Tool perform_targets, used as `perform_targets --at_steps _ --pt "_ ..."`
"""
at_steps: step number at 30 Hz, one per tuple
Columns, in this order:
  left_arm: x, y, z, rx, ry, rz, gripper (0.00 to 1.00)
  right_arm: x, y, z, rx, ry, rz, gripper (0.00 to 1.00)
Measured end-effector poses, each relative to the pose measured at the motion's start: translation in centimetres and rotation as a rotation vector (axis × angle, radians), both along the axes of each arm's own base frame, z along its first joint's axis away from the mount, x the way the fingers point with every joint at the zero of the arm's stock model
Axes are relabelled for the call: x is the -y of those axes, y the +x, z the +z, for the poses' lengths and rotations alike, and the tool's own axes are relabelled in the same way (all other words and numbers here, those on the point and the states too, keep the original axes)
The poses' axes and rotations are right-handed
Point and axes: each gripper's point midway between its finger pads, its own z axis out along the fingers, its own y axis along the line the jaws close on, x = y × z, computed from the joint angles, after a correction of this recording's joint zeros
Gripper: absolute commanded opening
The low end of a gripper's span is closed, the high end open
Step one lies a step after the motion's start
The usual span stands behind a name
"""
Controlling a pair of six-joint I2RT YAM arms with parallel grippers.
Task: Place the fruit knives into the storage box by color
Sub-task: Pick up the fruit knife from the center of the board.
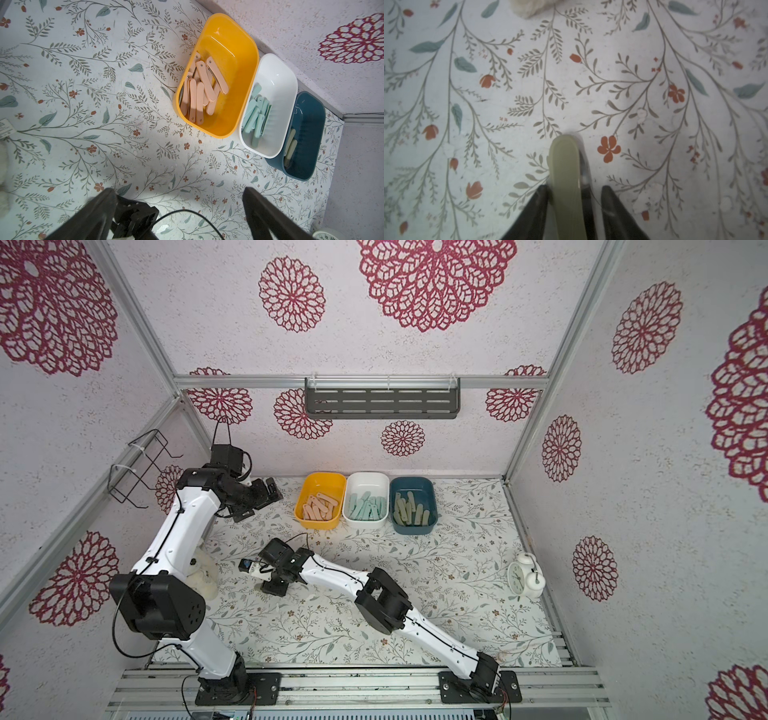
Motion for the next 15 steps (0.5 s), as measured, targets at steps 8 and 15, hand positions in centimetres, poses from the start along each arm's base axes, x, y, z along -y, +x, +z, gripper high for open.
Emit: perform_targets --at_steps 8,15 --pt "0.1 0.1 0.4 0.009 -0.005 -0.008 0.99 4.1 -0.8 0.2 0.067 -0.103 -0.04 0.08" --pt "0.0 0.0 0.7 0.017 -0.005 -0.01 0.99 7.9 -0.5 0.5 0.115 -0.212 -0.11 0.05"
